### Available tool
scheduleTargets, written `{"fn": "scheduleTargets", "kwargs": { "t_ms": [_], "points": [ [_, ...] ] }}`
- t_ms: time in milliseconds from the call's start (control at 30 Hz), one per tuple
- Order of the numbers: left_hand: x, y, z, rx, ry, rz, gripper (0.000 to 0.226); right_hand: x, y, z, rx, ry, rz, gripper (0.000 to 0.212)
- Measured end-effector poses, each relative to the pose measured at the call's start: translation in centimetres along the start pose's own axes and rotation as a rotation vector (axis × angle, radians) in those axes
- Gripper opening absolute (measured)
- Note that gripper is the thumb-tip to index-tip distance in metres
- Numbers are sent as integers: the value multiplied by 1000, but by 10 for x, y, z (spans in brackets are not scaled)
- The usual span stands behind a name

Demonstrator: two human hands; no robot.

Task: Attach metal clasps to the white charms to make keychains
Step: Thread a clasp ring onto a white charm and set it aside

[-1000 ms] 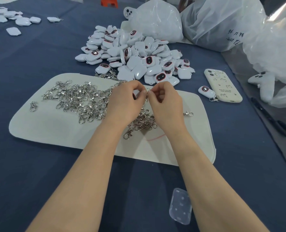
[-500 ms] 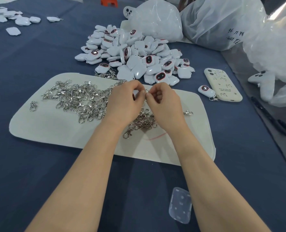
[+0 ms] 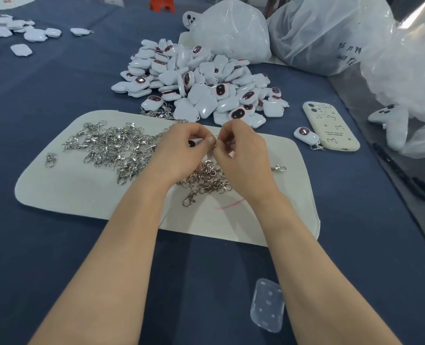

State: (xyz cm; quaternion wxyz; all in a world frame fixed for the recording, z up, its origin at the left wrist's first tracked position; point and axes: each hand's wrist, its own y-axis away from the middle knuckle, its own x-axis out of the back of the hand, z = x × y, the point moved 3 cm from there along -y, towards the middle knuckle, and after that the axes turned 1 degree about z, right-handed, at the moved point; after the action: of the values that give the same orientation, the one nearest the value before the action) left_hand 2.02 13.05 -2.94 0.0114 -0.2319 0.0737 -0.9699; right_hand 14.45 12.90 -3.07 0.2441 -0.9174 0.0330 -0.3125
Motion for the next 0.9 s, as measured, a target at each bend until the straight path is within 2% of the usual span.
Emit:
{"fn": "scheduleTargets", "kwargs": {
  "t_ms": [167, 333, 400, 600, 900],
  "points": [
    [2, -1, 2, -26, -82, 14, 23, -1, -1, 3, -60, -49, -36, 10],
    [3, 1, 5, 10, 36, -17, 9, 6, -1, 7, -164, -226, 41, 21],
    [4, 1, 4, 24, 54, -49, 9, 6, -1, 9, -177, -219, 45, 20],
    [2, 0, 3, 44, 20, -89, 32, 4, -1, 11, -138, -158, 51, 17],
    [2, 0, 2, -11, -51, -67, 28, 3, -2, 11, -86, -55, 1, 12]
  ]
}}
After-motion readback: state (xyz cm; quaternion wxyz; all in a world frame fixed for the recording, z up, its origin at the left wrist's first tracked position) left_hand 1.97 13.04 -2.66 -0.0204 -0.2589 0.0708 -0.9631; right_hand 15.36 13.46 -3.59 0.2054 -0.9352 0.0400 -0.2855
